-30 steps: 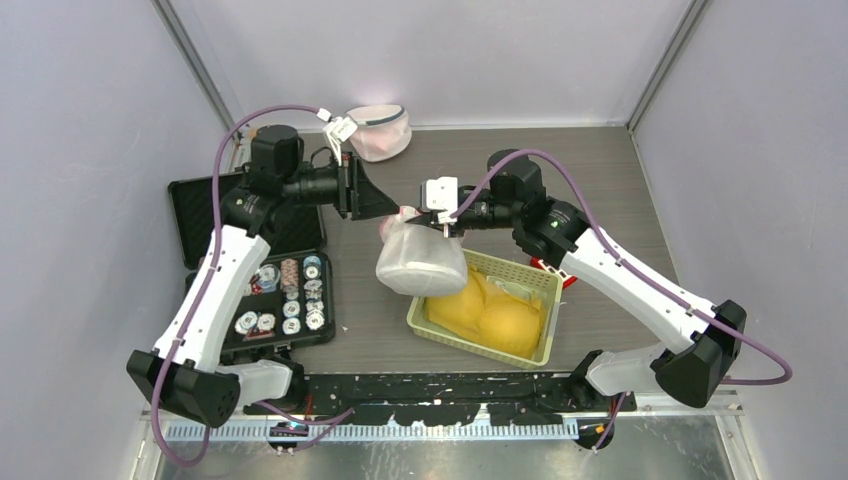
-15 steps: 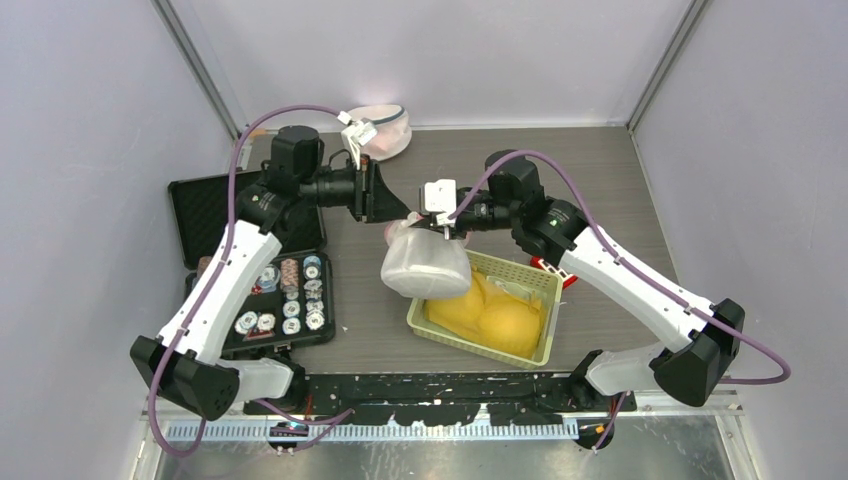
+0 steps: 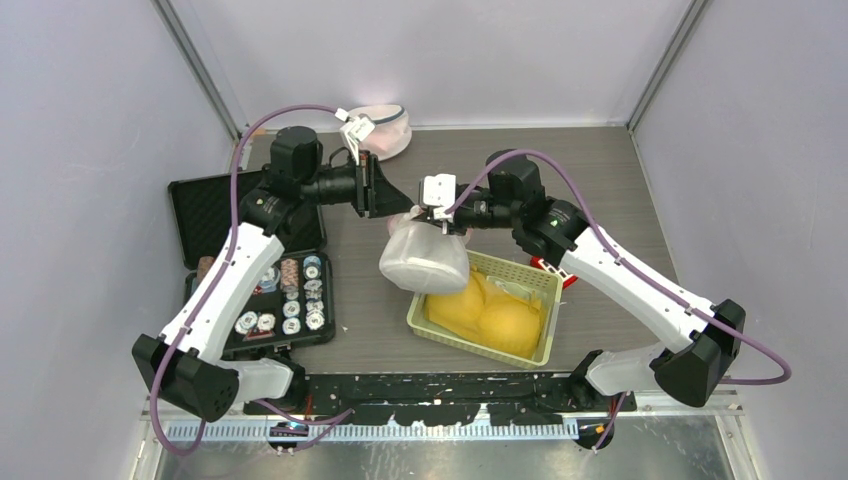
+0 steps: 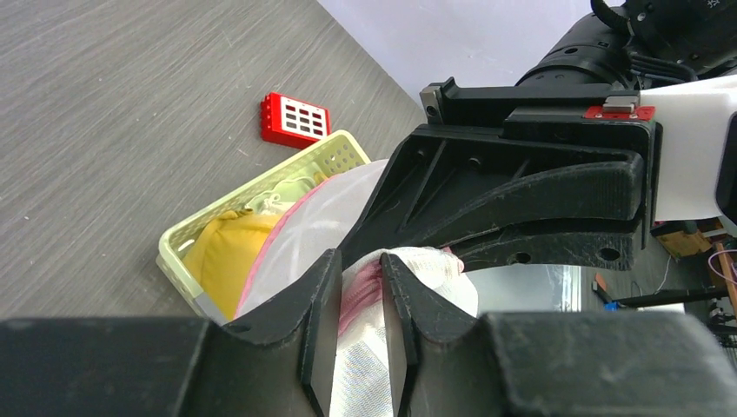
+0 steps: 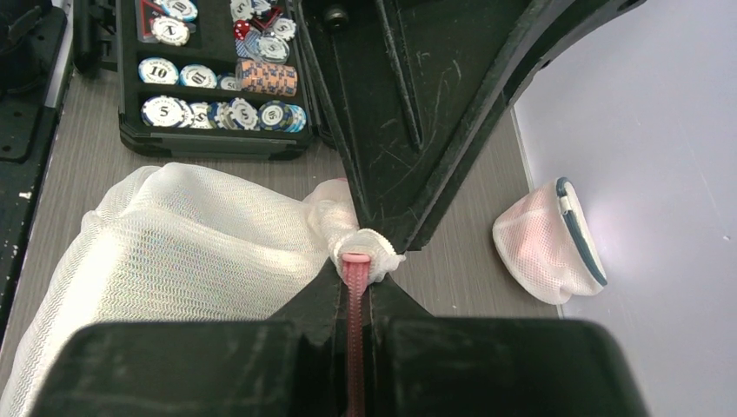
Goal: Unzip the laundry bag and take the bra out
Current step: Unzip the laundry bag at the center of the board.
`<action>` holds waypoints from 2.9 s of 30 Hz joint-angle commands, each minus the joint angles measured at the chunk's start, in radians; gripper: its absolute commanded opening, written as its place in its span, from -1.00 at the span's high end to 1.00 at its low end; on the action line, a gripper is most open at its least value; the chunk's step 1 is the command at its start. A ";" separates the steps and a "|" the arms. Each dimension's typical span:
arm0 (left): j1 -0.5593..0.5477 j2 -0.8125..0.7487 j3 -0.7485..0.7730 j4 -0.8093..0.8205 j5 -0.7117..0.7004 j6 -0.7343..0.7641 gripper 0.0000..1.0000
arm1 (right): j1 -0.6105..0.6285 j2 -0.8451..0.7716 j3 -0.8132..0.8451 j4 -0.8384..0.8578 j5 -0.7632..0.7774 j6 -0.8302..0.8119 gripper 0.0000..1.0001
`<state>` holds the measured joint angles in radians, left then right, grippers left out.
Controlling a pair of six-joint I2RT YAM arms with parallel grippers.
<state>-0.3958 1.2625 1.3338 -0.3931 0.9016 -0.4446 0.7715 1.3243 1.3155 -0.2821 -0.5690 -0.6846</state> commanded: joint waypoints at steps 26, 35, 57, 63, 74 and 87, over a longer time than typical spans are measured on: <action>0.220 -0.156 -0.013 0.175 0.389 0.097 0.16 | -0.009 -0.003 -0.007 0.176 -0.072 0.093 0.99; 0.178 -0.191 0.020 -0.109 0.327 0.604 -0.09 | -0.010 -0.002 0.016 0.161 -0.141 0.113 0.99; -0.038 -0.138 0.039 -0.243 0.058 0.859 0.19 | -0.011 0.000 0.034 0.160 -0.205 0.139 0.99; -0.038 -0.149 0.046 -0.207 0.071 0.835 0.21 | -0.010 -0.005 0.034 0.128 -0.207 0.128 0.99; -0.038 -0.167 0.063 -0.215 0.059 0.866 0.24 | -0.010 -0.002 0.038 0.100 -0.220 0.108 0.99; -0.038 -0.161 0.066 -0.241 0.090 0.899 0.95 | -0.013 -0.001 0.042 0.126 -0.208 0.150 0.99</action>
<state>-0.4309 1.1191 1.3590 -0.6312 0.9615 0.4286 0.7624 1.3426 1.3090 -0.2104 -0.7643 -0.5663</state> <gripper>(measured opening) 0.116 0.076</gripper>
